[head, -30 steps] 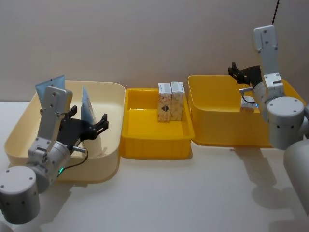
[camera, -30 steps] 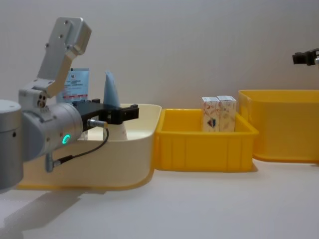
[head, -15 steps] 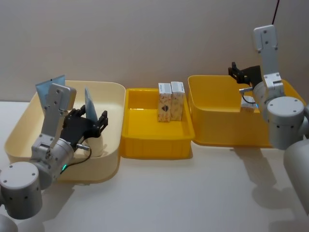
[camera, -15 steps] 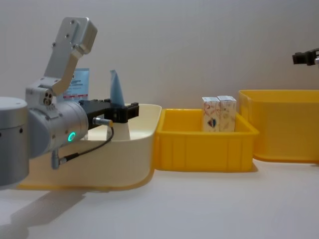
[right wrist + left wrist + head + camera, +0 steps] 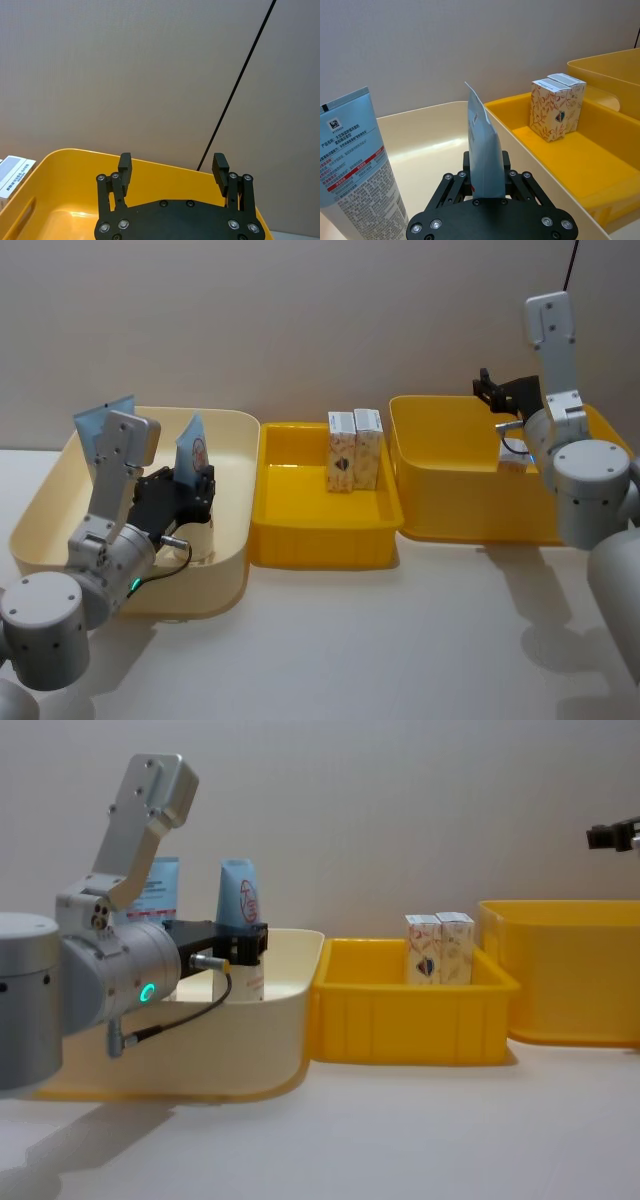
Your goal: Bimanual collaborative sorting of washing and personal care products
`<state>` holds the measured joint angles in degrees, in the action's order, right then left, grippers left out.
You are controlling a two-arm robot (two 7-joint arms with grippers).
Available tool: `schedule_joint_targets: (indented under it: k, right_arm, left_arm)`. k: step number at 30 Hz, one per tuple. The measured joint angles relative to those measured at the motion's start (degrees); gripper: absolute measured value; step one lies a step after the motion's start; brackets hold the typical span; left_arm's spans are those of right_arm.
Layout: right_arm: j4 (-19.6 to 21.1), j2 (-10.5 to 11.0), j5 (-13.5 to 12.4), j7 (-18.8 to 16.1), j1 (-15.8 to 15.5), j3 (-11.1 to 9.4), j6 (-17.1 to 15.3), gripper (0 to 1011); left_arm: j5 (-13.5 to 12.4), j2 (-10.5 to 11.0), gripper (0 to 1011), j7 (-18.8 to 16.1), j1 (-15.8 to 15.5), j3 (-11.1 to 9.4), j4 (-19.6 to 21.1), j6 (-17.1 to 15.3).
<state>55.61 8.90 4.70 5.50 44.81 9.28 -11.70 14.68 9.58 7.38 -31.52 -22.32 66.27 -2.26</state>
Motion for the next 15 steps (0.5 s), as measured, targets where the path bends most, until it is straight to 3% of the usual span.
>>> schedule_joint_targets:
  k: [15]
  right_arm:
    - [0.00,0.00,0.00,0.00,0.00,0.00,0.00,1001]
  left_arm:
    - [0.07,-0.19,257,0.30,-0.12,0.12,-0.24,0.14]
